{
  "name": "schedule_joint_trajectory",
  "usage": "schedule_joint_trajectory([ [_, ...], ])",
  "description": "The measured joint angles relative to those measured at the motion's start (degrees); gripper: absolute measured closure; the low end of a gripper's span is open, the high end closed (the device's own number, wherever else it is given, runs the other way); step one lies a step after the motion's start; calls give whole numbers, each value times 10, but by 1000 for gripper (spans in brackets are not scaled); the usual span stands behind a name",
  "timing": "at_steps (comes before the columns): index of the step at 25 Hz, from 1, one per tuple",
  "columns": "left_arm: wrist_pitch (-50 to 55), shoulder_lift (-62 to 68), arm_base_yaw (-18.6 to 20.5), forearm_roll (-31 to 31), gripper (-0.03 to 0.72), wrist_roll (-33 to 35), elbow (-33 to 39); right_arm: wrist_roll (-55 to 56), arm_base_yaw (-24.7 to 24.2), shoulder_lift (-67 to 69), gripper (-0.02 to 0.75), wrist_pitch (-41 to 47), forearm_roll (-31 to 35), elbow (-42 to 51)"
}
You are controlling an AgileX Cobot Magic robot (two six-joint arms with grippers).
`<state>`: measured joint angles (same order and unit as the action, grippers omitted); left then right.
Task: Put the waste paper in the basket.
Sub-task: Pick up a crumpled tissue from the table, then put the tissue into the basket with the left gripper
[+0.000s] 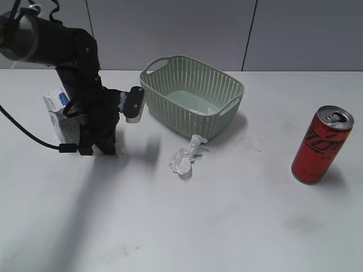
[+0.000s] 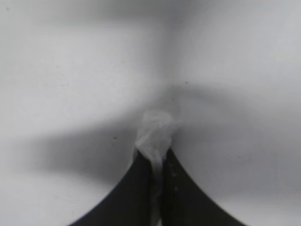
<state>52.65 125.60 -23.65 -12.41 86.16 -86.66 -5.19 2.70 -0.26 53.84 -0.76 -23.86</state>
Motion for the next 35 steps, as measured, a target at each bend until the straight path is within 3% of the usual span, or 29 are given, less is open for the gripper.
schedule_joint_trajectory([
  [5,34,-18,0,-4,683,-61,1,0,0,0,154,0,0,0],
  [10,35,-100,0,-10,683,-203,-3,0,0,0,154,0,0,0],
  [13,21,-140,0,-40,684,-300,-23,0,0,0,154,0,0,0],
  [17,-18,-160,-9,-97,684,-375,-69,0,0,0,154,0,0,0],
  [21,-119,-160,-40,-138,684,-402,-94,0,0,0,154,0,0,0],
  [28,-321,-111,-103,-148,659,-406,-97,0,0,0,154,0,0,0],
  [32,-327,-59,-108,-148,559,-407,-97,0,0,0,154,0,0,0],
  [35,-298,-32,-108,-148,357,-407,-97,0,0,0,154,0,0,0],
])
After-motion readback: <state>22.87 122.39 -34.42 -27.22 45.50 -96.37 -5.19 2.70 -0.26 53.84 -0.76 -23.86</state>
